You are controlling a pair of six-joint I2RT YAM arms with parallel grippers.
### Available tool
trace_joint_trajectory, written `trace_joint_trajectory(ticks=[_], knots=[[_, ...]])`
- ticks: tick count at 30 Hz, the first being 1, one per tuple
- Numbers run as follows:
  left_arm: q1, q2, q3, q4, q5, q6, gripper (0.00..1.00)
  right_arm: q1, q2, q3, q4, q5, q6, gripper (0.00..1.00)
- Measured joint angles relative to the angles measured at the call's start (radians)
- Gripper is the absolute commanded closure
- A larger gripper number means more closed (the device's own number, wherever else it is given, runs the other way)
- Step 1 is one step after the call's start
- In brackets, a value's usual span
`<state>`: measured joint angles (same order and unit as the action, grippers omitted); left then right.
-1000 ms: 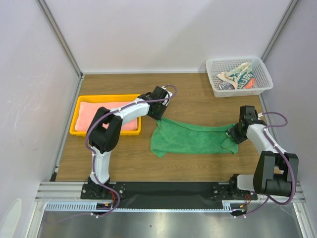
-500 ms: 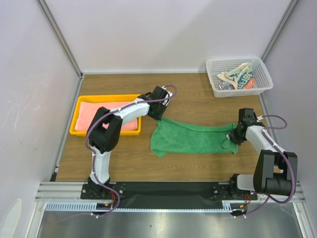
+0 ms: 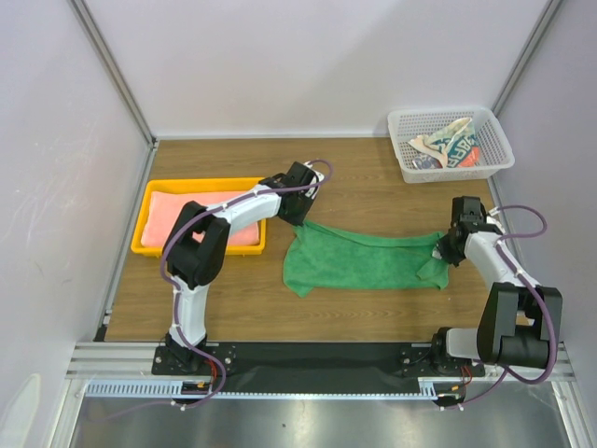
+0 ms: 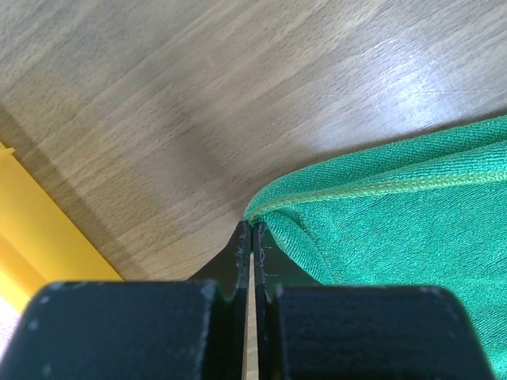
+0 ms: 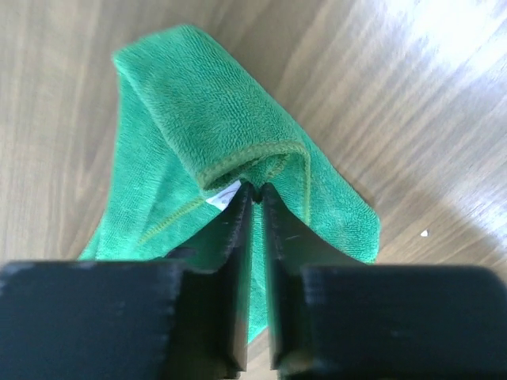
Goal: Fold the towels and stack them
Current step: Flatten out the crumpled towel
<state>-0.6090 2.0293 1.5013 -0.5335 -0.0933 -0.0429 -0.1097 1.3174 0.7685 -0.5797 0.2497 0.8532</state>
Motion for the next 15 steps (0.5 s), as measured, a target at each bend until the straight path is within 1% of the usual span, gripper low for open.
trace_joint_trajectory(ticks=[1,6,8,9,13,15], knots=[[0.001,-0.001,0.000,0.000,0.000,0.000,1.00,0.000,0.000,0.007,0.002,0.005,-0.008,0.76],[0.005,-0.003,0.000,0.000,0.000,0.000,1.00,-0.003,0.026,0.012,0.018,0.005,-0.033,0.69],[0.005,-0.003,0.000,0.000,0.000,0.000,1.00,-0.003,0.042,0.012,0.024,0.003,-0.035,0.65],[0.005,-0.004,0.000,0.000,0.000,0.000,1.00,-0.003,0.048,0.012,0.027,0.001,-0.035,0.61],[0.005,-0.006,0.000,0.000,0.000,0.000,1.00,-0.003,0.055,0.012,0.038,-0.001,-0.038,0.54],[0.005,-0.006,0.000,0.000,0.001,0.000,1.00,-0.003,0.059,0.012,0.041,-0.002,-0.039,0.53]])
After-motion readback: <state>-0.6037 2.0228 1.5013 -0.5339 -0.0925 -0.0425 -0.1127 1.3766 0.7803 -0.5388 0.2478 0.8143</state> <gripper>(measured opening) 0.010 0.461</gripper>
